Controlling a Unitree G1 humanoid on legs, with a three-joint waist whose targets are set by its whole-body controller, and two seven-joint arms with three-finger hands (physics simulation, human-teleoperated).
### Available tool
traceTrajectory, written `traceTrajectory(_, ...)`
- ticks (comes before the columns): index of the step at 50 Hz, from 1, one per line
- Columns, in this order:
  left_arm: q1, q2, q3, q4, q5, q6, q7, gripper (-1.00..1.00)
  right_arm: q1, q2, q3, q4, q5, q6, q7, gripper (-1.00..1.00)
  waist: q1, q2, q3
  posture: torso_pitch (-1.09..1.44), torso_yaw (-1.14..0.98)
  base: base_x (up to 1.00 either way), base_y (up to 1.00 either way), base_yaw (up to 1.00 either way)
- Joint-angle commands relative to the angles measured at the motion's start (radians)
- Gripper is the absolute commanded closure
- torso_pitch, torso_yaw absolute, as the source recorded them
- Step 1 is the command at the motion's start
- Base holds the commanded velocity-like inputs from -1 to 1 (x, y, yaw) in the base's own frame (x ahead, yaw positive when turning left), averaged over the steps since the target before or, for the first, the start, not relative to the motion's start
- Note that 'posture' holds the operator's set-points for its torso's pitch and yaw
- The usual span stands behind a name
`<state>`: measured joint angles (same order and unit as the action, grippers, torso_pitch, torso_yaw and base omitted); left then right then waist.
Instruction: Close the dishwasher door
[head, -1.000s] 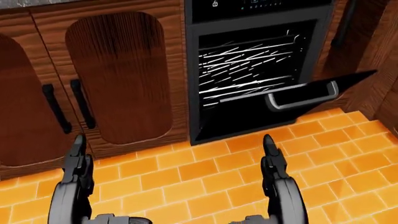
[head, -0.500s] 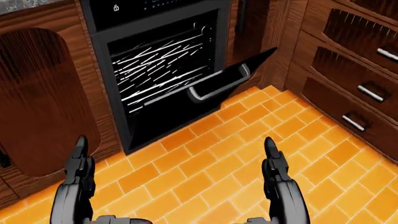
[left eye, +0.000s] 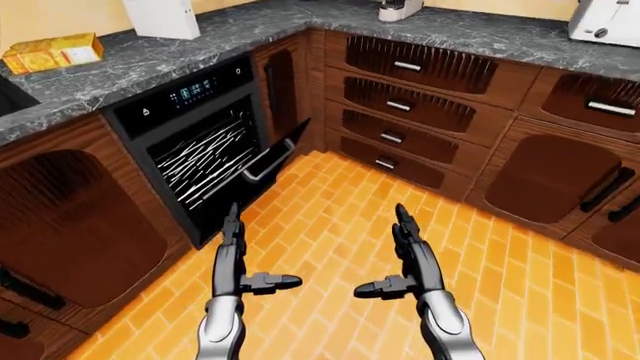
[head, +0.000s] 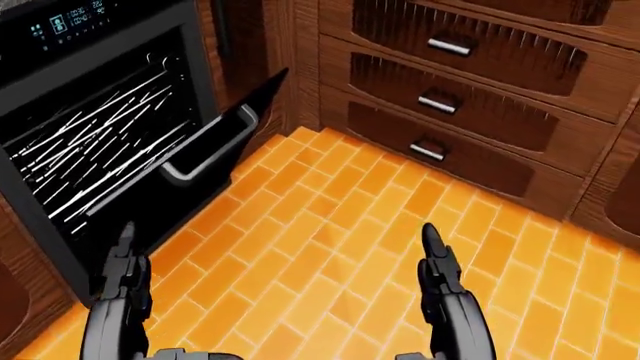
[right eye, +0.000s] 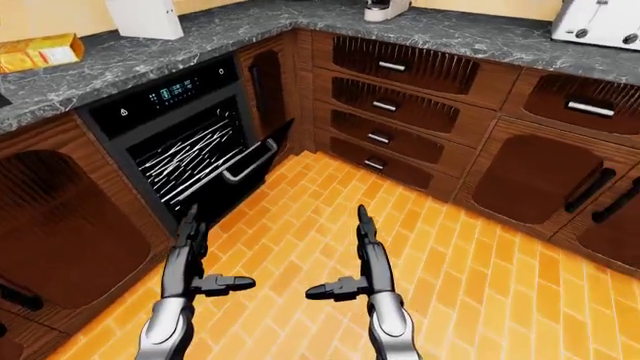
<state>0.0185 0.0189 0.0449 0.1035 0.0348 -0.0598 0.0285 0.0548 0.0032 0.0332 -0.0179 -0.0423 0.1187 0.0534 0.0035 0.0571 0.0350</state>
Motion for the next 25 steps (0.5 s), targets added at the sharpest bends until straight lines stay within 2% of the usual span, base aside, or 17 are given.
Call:
traceTrajectory(1, -0.023, -0.003, -0.012, -0.048, 0.0, -0.035, -0.005, -1.0, -0.019, -0.006, -0.014, -0.05, 0.0, -0.035, -0.008, -1.0, -0.004, -0.004, -0.016, 0.0, 0.0, 0.0, 0.0, -0.66)
traceTrajectory(5, -0.023, -0.003, -0.012, -0.048, -0.001, -0.035, -0.004, -1.0, -0.017, -0.006, -0.014, -0.051, 0.0, -0.036, -0.007, -1.0, 0.002, -0.054, -0.011, 0.0, 0.0, 0.0, 0.0, -0.71)
traceTrajectory(7, -0.022, -0.003, -0.011, -0.051, -0.001, -0.035, -0.004, -1.0, -0.016, -0.006, -0.013, -0.053, 0.0, -0.035, -0.007, -1.0, 0.0, -0.087, -0.015, 0.0, 0.0, 0.0, 0.0, -0.71)
traceTrajectory(8, -0.02, -0.003, -0.011, -0.054, -0.001, -0.034, -0.004, -1.0, -0.015, -0.006, -0.012, -0.055, -0.001, -0.033, -0.007, -1.0, -0.003, -0.112, -0.02, 0.0, 0.0, 0.0, 0.0, -0.72)
traceTrajectory(9, -0.019, -0.003, -0.011, -0.055, -0.001, -0.033, -0.005, -1.0, -0.015, -0.006, -0.012, -0.055, -0.001, -0.033, -0.007, -1.0, -0.011, -0.153, -0.035, 0.0, 0.0, 0.0, 0.0, -0.71)
traceTrajectory(10, -0.019, -0.003, -0.011, -0.056, -0.002, -0.033, -0.005, -1.0, -0.015, -0.006, -0.013, -0.055, -0.001, -0.034, -0.007, -1.0, -0.019, -0.119, -0.03, 0.0, 0.0, 0.0, 0.0, -0.71)
traceTrajectory(12, -0.018, -0.003, -0.011, -0.06, -0.001, -0.031, -0.004, -1.0, -0.014, -0.006, -0.013, -0.058, 0.0, -0.033, -0.007, -1.0, -0.032, -0.11, -0.028, 0.0, 0.0, 0.0, 0.0, -0.71)
traceTrajectory(14, -0.019, -0.003, -0.011, -0.056, -0.002, -0.032, -0.005, -1.0, -0.014, -0.006, -0.012, -0.058, -0.001, -0.032, -0.008, -1.0, -0.035, -0.086, -0.028, 0.0, 0.0, 0.0, 0.0, -0.72)
traceTrajectory(17, -0.019, -0.003, -0.012, -0.059, -0.002, -0.031, -0.005, -1.0, -0.015, -0.006, -0.012, -0.054, -0.001, -0.033, -0.007, -1.0, -0.029, -0.057, -0.006, 0.0, 0.0, 0.0, 0.0, -0.71)
traceTrajectory(20, -0.016, -0.004, -0.012, -0.064, -0.002, -0.029, -0.006, -1.0, -0.016, -0.005, -0.011, -0.055, -0.001, -0.031, -0.007, -1.0, -0.019, -0.023, 0.006, 0.0, 0.0, 0.0, 0.0, -0.71)
traceTrajectory(22, -0.011, -0.004, -0.014, -0.074, -0.003, -0.024, -0.007, -1.0, -0.019, -0.005, -0.012, -0.046, 0.001, -0.035, -0.006, -1.0, -0.015, 0.02, 0.001, 0.0, 0.0, 0.0, 0.0, -0.71)
traceTrajectory(23, -0.009, -0.005, -0.015, -0.079, -0.002, -0.023, -0.008, -1.0, -0.02, -0.005, -0.013, -0.044, 0.003, -0.036, -0.006, -1.0, -0.01, 0.06, -0.016, 0.0, 0.0, 0.0, 0.0, -0.72)
traceTrajectory(24, -0.01, -0.005, -0.015, -0.074, -0.001, -0.025, -0.007, -1.0, -0.019, -0.004, -0.012, -0.05, 0.004, -0.032, -0.006, -1.0, -0.003, 0.028, -0.013, 0.0, 0.0, 0.0, 0.0, -0.72)
traceTrajectory(25, -0.012, -0.005, -0.015, -0.069, -0.001, -0.027, -0.007, -1.0, -0.019, -0.004, -0.011, -0.051, 0.003, -0.031, -0.006, -1.0, 0.0, 0.023, 0.003, 0.0, 0.0, 0.0, 0.0, -0.72)
